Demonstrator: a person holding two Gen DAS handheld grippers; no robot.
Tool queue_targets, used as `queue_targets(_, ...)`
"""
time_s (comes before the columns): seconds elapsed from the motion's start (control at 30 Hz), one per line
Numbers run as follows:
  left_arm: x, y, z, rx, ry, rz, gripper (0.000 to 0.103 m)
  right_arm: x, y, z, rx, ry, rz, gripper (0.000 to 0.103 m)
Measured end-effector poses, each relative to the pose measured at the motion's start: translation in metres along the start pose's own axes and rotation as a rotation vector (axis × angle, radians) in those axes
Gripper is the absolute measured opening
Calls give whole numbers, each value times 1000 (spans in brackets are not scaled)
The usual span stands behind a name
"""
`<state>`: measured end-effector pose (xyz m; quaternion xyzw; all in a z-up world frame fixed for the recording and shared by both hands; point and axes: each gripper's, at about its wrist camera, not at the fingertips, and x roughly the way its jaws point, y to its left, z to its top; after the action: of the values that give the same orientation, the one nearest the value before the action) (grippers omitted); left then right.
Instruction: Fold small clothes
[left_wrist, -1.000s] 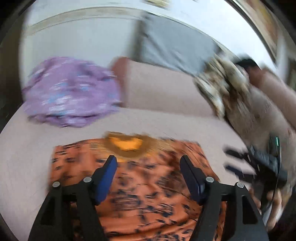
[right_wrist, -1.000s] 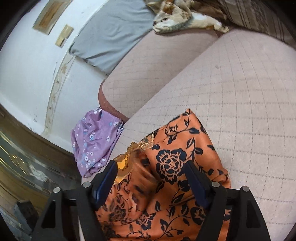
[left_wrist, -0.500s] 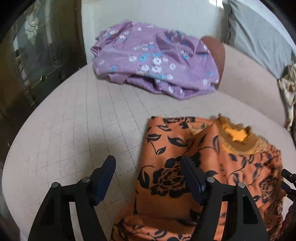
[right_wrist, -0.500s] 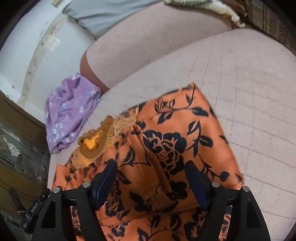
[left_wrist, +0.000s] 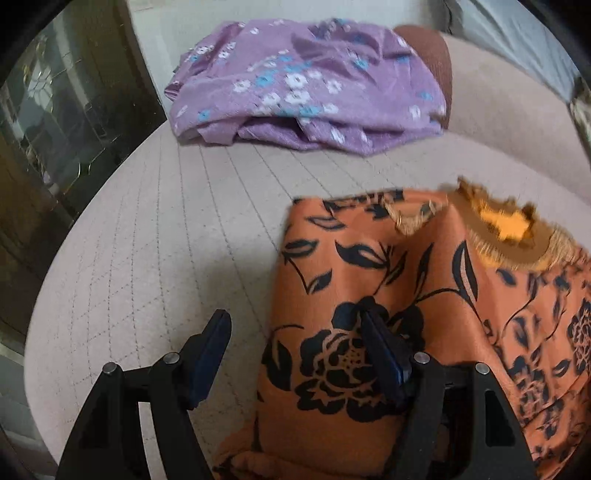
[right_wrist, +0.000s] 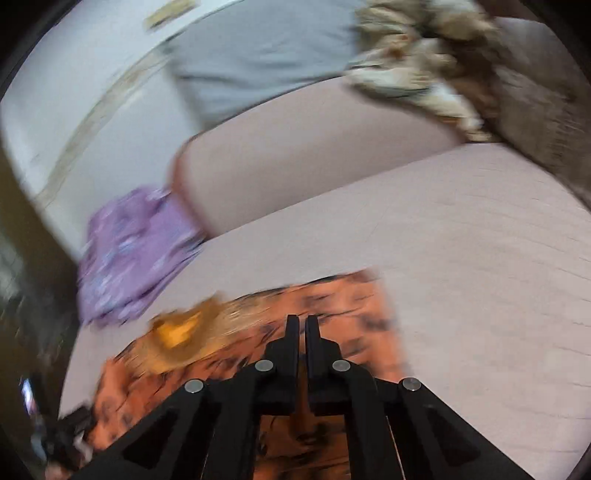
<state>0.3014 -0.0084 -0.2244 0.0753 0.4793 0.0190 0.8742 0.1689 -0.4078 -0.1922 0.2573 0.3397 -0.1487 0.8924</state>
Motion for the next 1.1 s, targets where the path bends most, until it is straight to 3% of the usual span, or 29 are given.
queue_targets(0.07,2,-7,-2,31,-9,36,73,12,-29,0,76,52,-62,3)
queue_targets(0.1,1,-8,-2,38,-14,44,73,18,-45,-2,150,89,-32,4)
queue_targets(0.2,2,-5,-1,23,-10,32,73,39,-64,-4,357,254,213,8)
queue_targets(0.23,3,-3,-1,15,-4,24,74,39,-62,-4,360,260,237,10)
queue_targets(0.3,5,0,-1,0,7,12,74,36,-46,-4,304,235,257,47)
queue_targets(0.33,5,1,0,-6,11,7,74,35,-40,-4,271,227,260,91)
queue_targets(0.37,6,2,0,-10,13,2,74,33,-37,-5,255,207,267,99)
queue_targets(0.43,5,2,0,-14,13,1,74,31,-29,-9,235,173,270,99)
queue_targets(0.53,4,0,0,1,7,14,74,41,-23,-14,210,213,286,96)
queue_targets(0.6,3,-2,-1,11,1,23,74,52,-14,-25,195,261,284,83)
queue_targets(0.67,3,-2,0,8,2,22,74,68,-4,-36,157,319,281,60)
queue_targets(0.7,3,-1,0,5,3,18,74,72,1,-41,127,339,263,54)
queue_targets(0.77,3,0,0,0,5,15,74,72,17,-48,18,310,179,32)
queue_targets(0.83,3,1,0,-6,3,17,74,64,31,-49,-47,280,164,8)
queue_targets(0.97,-3,4,3,-20,-27,44,74,26,45,-37,-139,121,71,3)
queue_targets(1.1,-10,7,6,-25,-64,65,74,7,27,-19,-124,15,-51,3)
